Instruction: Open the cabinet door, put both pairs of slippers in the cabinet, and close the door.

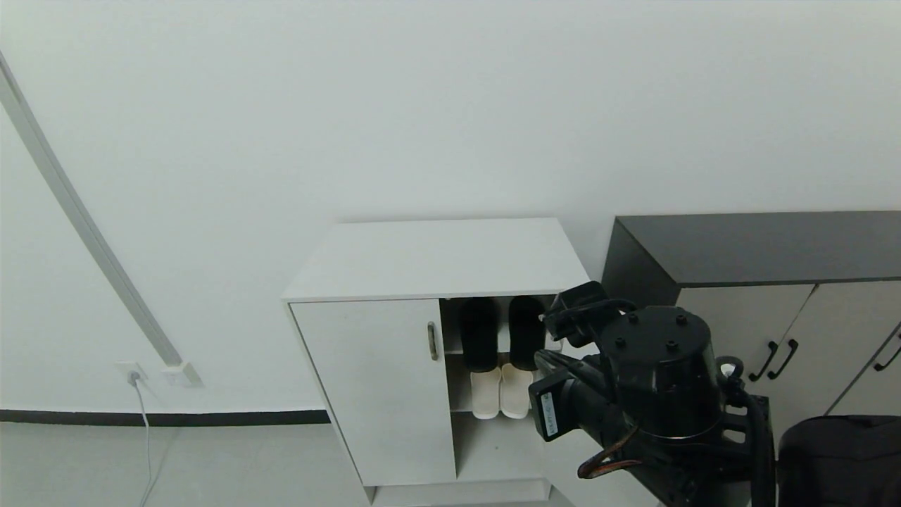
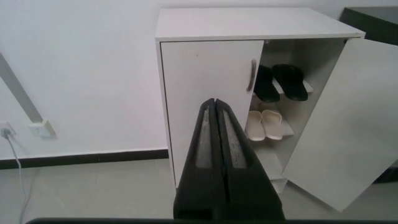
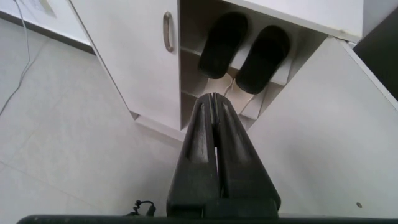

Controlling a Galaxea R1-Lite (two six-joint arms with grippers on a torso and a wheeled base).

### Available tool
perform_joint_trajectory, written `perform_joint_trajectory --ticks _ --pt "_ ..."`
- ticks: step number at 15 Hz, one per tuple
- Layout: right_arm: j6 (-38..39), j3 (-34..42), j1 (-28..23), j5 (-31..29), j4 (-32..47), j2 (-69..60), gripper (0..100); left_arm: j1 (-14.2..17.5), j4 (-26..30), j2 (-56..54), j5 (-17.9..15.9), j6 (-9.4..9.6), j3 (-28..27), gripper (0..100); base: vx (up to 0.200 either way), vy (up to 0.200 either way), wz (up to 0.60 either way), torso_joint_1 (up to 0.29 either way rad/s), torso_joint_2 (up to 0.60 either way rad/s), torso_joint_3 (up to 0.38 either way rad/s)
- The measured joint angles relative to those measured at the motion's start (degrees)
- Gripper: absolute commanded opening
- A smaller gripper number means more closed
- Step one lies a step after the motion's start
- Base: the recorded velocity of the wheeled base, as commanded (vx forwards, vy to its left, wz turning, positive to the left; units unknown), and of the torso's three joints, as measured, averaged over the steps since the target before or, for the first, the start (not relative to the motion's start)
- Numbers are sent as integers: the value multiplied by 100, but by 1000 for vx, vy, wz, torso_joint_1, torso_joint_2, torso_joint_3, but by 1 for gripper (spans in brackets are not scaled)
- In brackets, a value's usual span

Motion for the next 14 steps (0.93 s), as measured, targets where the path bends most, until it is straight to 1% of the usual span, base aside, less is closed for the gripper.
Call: perform_joint_trajectory --ticks 2,10,14 --pt "0 2 0 2 2 0 0 0 0 0 2 0 0 0 0 0 0 0 0 0" --pt "-44 63 -2 5 9 17 0 0 0 0 2 0 2 0 0 0 -600 4 4 0" --pt "-40 69 0 7 2 34 0 0 -4 0 74 -9 0 0 0 0 0 0 0 0"
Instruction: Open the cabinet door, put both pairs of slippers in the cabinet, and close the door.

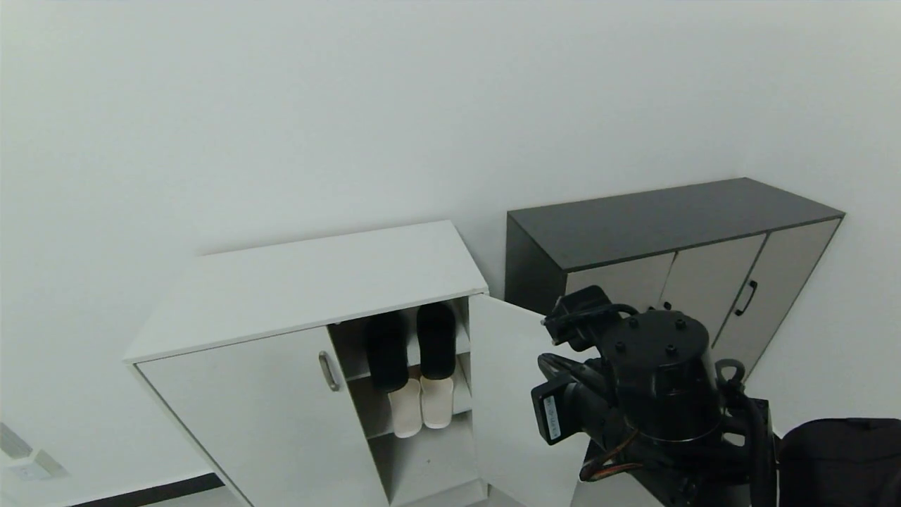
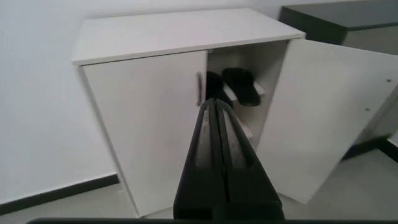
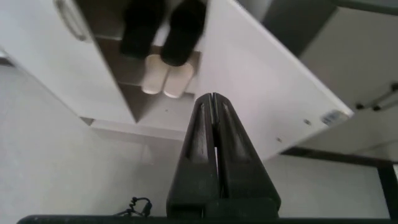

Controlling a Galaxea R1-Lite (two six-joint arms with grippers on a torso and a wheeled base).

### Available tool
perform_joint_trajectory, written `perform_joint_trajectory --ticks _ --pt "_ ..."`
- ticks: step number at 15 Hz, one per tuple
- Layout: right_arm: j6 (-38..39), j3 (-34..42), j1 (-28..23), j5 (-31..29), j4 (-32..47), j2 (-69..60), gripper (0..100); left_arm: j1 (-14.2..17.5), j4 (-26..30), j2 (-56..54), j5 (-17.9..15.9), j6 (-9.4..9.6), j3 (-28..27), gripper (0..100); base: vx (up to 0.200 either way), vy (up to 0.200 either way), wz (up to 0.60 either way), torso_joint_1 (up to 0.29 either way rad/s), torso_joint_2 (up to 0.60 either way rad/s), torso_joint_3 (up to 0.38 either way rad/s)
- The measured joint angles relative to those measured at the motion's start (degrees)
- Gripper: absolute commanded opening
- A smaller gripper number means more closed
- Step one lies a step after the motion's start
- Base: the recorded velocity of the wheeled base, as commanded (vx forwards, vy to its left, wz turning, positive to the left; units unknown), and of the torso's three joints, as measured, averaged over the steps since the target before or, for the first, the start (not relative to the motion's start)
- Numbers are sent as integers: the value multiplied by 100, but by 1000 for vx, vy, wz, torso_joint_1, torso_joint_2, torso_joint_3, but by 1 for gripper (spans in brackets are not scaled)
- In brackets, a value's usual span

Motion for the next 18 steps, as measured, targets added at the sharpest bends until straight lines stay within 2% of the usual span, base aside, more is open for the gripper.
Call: perform_joint_trajectory --ticks 5,8,18 --pt "-4 11 -17 -5 0 10 0 0 0 0 5 0 -1 0 0 0 0 0 0 0" --pt "-39 27 -17 4 -5 13 0 0 0 0 2 0 2 0 -200 0 0 5 -1 1" --pt "-77 27 -354 0 -11 11 0 0 -2 0 27 0 2 0 0 0 0 0 0 0"
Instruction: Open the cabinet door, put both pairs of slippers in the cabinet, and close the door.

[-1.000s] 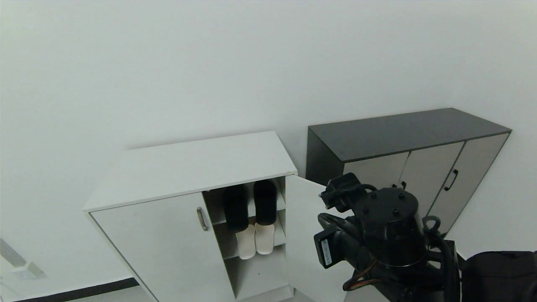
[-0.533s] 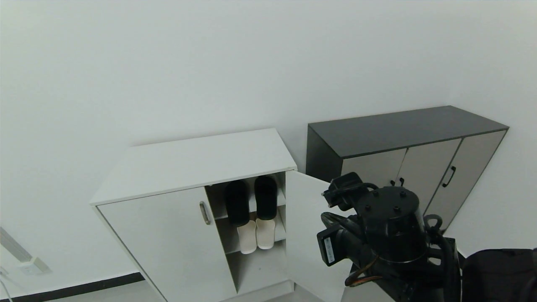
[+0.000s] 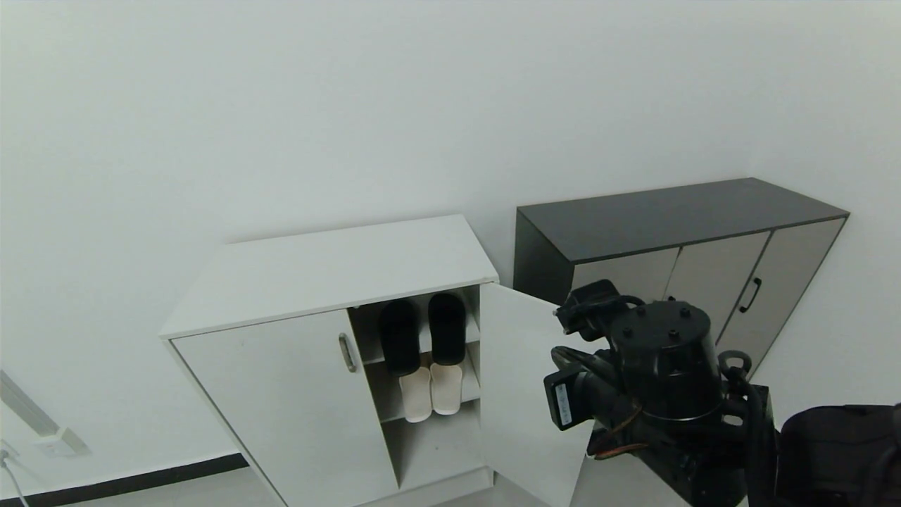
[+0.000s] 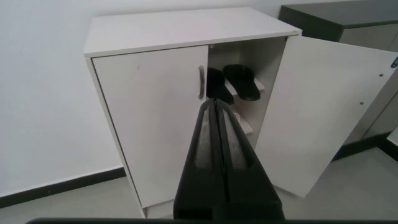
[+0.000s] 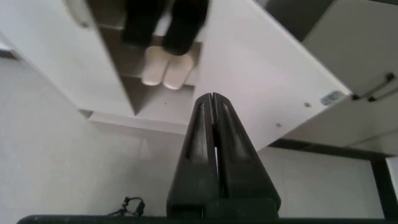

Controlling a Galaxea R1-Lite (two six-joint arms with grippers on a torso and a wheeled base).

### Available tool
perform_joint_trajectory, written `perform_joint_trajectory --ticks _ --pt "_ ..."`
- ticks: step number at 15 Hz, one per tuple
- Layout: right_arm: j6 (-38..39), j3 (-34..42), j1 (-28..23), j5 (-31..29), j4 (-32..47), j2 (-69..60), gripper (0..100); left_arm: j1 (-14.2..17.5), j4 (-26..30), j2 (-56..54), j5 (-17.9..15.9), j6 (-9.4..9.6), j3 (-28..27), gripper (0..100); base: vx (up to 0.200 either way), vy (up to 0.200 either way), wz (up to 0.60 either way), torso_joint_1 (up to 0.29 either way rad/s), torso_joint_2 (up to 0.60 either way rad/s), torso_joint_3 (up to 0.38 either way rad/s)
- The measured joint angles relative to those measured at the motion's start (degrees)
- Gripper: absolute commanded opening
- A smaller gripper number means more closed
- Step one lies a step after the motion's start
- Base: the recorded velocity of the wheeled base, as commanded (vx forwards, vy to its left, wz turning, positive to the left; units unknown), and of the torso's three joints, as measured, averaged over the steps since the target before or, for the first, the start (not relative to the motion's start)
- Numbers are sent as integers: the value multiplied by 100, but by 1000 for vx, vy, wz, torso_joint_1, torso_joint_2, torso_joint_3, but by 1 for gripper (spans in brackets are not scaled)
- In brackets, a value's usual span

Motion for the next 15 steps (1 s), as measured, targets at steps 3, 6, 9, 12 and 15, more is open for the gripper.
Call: perform_joint_trajectory --ticks 3,6,9,12,15 --pt "-2 -187 -422 156 20 82 0 0 2 0 -9 9 -2 0 0 0 0 0 0 0" --pt "0 -757 -1146 657 44 368 0 0 2 0 -11 9 -2 0 0 0 0 0 0 0" --pt "16 -1340 -1709 1162 274 741 0 0 2 0 0 2 -2 0 0 0 0 0 0 0" --pt "51 -1896 -2197 1443 463 1179 0 0 2 0 -2 13 -2 0 0 0 0 0 0 0" --pt "55 -2269 -2541 1637 482 1601 0 0 0 0 -5 9 -2 0 0 0 0 0 0 0"
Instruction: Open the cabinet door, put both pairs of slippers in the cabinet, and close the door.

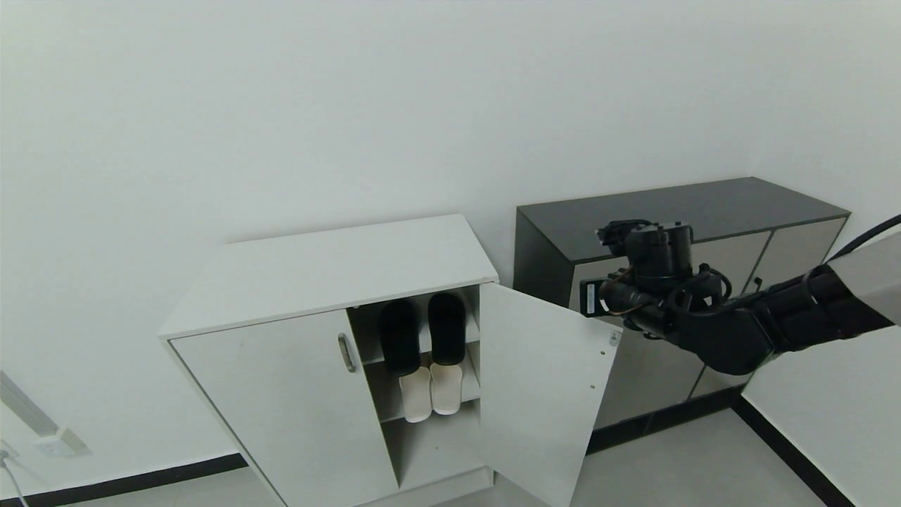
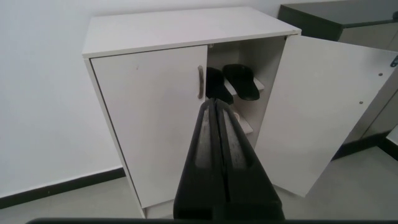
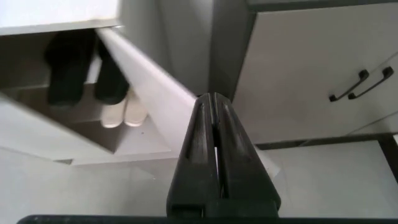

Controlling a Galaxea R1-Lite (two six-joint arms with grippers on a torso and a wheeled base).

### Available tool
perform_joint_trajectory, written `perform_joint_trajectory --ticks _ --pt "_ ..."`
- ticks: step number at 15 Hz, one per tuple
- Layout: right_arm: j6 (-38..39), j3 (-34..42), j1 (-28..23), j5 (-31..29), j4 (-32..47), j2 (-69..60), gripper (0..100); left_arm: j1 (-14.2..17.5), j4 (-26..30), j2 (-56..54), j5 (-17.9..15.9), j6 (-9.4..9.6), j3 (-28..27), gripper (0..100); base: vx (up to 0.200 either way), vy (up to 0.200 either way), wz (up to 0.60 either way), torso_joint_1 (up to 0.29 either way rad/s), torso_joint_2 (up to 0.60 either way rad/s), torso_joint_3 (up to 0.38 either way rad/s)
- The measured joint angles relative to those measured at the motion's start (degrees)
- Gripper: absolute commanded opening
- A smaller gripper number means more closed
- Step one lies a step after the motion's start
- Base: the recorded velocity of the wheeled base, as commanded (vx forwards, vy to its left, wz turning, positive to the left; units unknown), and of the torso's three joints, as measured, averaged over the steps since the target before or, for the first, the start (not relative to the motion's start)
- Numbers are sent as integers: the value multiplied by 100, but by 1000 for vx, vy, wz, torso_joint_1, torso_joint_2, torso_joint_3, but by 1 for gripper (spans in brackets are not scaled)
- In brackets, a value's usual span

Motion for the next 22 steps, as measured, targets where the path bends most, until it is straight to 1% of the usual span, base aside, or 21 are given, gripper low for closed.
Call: perform_joint_trajectory --ticks 3,5,11,22 --pt "0 -339 -286 143 1 395 0 0 2 0 0 -6 0 0 0 0 0 0 0 0" --pt "0 -473 -367 172 1 590 0 0 2 0 0 -6 0 0 0 0 0 0 0 0" --pt "66 -584 -406 178 -49 976 0 0 2 0 7 -11 0 0 0 0 0 0 0 0" --pt "62 -538 -361 134 -13 1037 0 0 0 0 10 -17 0 0 0 0 0 0 0 0"
